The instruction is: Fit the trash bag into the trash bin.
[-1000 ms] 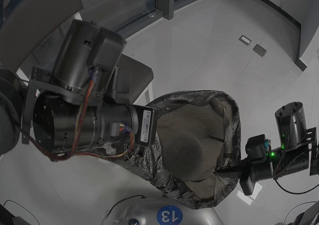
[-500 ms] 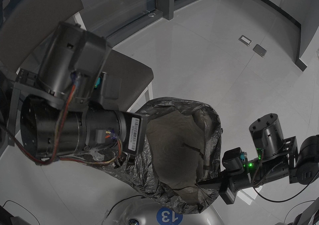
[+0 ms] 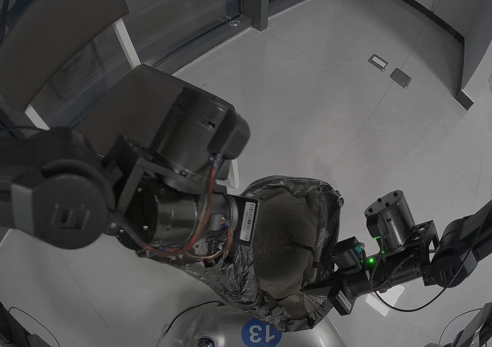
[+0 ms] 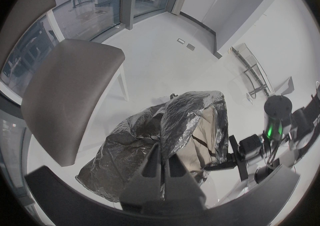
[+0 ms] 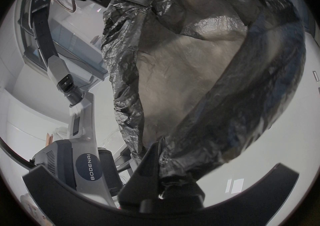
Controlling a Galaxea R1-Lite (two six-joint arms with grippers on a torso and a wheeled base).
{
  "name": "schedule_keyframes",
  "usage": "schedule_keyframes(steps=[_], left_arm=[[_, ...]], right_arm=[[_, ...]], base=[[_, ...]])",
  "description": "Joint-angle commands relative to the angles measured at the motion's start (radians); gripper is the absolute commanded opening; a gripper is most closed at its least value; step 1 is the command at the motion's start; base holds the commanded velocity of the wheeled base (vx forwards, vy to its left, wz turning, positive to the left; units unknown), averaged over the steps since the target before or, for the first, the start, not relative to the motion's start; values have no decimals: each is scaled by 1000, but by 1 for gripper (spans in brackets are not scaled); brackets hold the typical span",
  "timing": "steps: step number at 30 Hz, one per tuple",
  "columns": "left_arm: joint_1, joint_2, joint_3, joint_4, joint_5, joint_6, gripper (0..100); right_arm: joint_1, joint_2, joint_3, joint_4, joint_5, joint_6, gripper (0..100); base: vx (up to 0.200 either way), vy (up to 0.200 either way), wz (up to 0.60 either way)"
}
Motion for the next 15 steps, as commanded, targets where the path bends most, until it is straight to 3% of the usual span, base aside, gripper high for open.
schedule_keyframes(steps=[1, 15], left_arm=[[36, 154, -9, -88, -21, -4, 0], [102, 278, -33, -186, -69, -60, 0]], right_arm=[[-63, 47, 52, -44, 10, 1, 0], [-226, 7, 215, -145, 5, -14, 0]], base=[[0, 0, 0], [0, 0, 0]])
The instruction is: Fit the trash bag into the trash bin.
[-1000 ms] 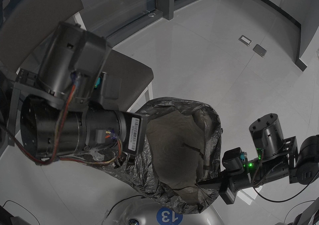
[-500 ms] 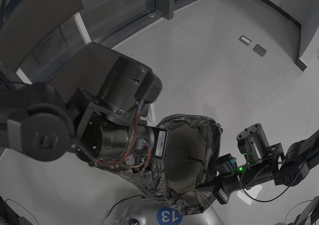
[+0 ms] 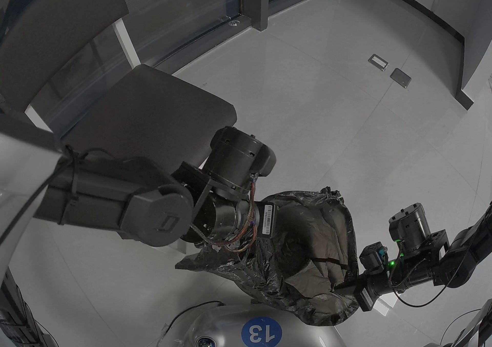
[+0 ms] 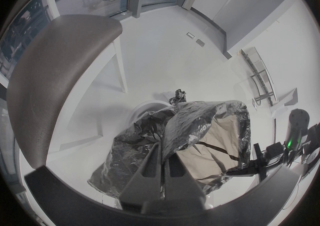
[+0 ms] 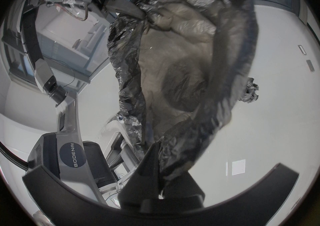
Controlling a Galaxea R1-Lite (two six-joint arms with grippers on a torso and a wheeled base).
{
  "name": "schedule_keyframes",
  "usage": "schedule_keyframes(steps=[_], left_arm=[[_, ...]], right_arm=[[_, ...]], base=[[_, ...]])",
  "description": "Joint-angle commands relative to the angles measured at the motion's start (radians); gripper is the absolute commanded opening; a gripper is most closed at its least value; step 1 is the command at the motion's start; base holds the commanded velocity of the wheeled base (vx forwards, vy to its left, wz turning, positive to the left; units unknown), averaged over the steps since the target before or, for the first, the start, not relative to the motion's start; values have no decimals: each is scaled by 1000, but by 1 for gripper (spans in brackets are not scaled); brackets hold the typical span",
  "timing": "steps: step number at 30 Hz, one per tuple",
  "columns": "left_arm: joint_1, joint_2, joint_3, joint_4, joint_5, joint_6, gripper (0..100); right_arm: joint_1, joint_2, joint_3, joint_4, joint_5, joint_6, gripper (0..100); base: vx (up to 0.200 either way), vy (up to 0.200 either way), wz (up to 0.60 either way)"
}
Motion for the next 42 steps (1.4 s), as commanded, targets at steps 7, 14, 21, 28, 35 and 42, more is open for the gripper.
schedule_keyframes(steps=[7, 14, 21, 28, 35, 42], left_arm=[[72, 34, 5, -52, -20, -65, 0], [113, 40, 7, -109, -19, -68, 0], [102, 86, 9, -167, -20, -65, 0], [101, 147, -21, -200, -20, -62, 0], [93, 242, -108, -209, -15, -57, 0], [89, 301, -145, -200, -11, -55, 0]], right_arm=[[-103, -55, 73, -68, -5, -2, 0], [-137, -73, 68, -71, -30, -54, 0], [-146, -71, 70, -129, -44, -94, 0], [-92, -64, 39, -135, -45, -94, 0], [5, -38, -13, -135, -51, -87, 0], [61, -2, -42, -138, -53, -85, 0]], base=[[0, 0, 0], [0, 0, 0], [0, 0, 0], [0, 0, 0], [0, 0, 0], [0, 0, 0]])
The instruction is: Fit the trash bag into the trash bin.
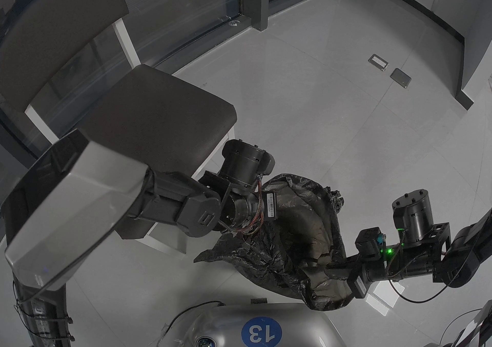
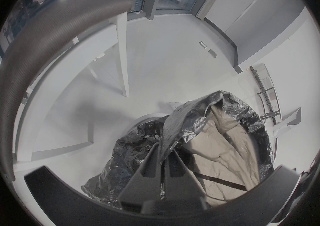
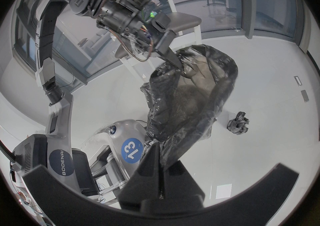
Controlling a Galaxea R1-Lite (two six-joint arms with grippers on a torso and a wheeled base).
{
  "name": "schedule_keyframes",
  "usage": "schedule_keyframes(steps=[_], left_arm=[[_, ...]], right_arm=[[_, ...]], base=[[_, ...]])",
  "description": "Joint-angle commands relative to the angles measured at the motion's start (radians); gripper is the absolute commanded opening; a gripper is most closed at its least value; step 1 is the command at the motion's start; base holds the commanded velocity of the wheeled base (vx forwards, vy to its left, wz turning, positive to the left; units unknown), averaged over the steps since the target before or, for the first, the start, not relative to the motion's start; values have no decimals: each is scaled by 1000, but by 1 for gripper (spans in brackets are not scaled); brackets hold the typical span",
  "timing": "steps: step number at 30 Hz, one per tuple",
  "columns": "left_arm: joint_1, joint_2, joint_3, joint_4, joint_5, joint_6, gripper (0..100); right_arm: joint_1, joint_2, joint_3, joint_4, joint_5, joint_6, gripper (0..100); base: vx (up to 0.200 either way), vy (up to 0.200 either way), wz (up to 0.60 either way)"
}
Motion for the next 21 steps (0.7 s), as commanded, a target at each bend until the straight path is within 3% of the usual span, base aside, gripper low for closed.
schedule_keyframes(steps=[1, 11, 21], left_arm=[[-5, 60, -19, -2, 3, 0, 0], [-60, 111, -191, 22, -8, -12, 0], [-89, 160, -288, 44, -10, -137, 0]], right_arm=[[32, 33, -18, -6, 1, 0, 0], [60, 43, -17, -24, 2, 4, 0], [68, 33, -20, -46, 2, 5, 0]], base=[[0, 0, 0], [0, 0, 0], [0, 0, 0]])
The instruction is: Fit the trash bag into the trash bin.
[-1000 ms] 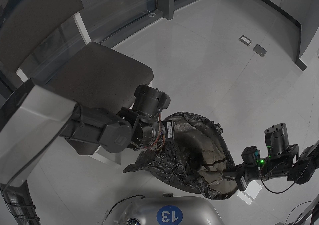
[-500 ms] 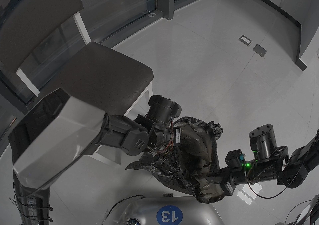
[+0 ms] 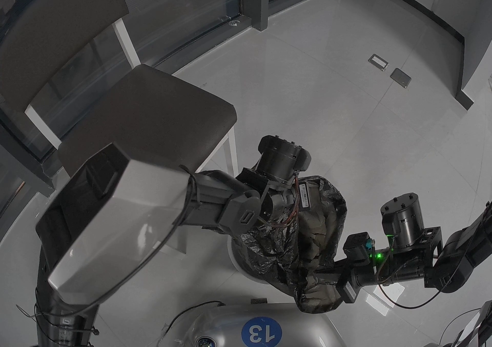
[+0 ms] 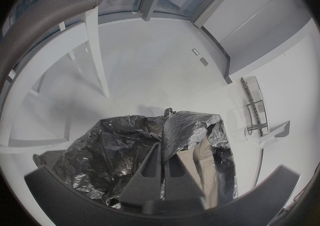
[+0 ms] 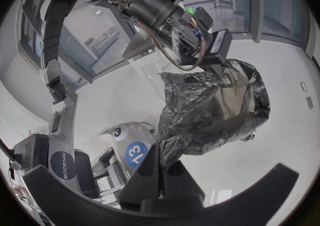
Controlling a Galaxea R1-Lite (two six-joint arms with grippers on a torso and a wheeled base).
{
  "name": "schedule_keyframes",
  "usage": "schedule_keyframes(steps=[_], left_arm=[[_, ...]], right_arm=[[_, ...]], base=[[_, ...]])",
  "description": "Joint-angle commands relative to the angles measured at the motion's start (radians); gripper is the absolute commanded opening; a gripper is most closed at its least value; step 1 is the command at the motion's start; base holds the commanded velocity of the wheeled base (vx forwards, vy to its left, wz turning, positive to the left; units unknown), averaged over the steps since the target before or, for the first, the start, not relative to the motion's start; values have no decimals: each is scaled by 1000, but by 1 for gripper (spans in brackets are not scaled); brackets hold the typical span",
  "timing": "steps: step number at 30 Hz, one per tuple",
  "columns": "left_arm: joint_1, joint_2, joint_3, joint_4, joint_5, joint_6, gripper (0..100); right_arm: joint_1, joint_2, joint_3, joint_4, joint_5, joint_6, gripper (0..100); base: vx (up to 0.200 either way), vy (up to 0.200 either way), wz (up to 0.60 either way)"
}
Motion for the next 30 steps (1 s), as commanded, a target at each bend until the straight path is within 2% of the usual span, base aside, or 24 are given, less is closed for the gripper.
schedule_keyframes(steps=[1, 4, 10, 17, 21, 24, 30], left_arm=[[-12, 26, -30, -1, 0, -21, 0], [-25, 24, -25, 2, 0, -47, 0], [-35, 32, 2, 5, 11, -98, 0], [29, 3, 71, 2, 40, -87, 0], [64, -40, 102, 5, 54, -55, 0], [83, -89, 133, 0, 65, -17, 0], [101, -148, 134, 0, 65, -10, 0]], right_arm=[[6, -3, -2, -10, 1, 1, 0], [17, -3, -8, -27, 1, 6, 0], [61, -3, -19, -50, -4, 82, 0], [43, -8, -16, -57, -14, 87, 0], [8, -32, -8, -57, -14, 79, 0], [-51, -71, 13, -51, -14, 75, 0], [-160, -131, 22, -53, -14, 75, 0]], base=[[0, 0, 0], [0, 0, 0], [0, 0, 0], [0, 0, 0], [0, 0, 0], [0, 0, 0], [0, 0, 0]])
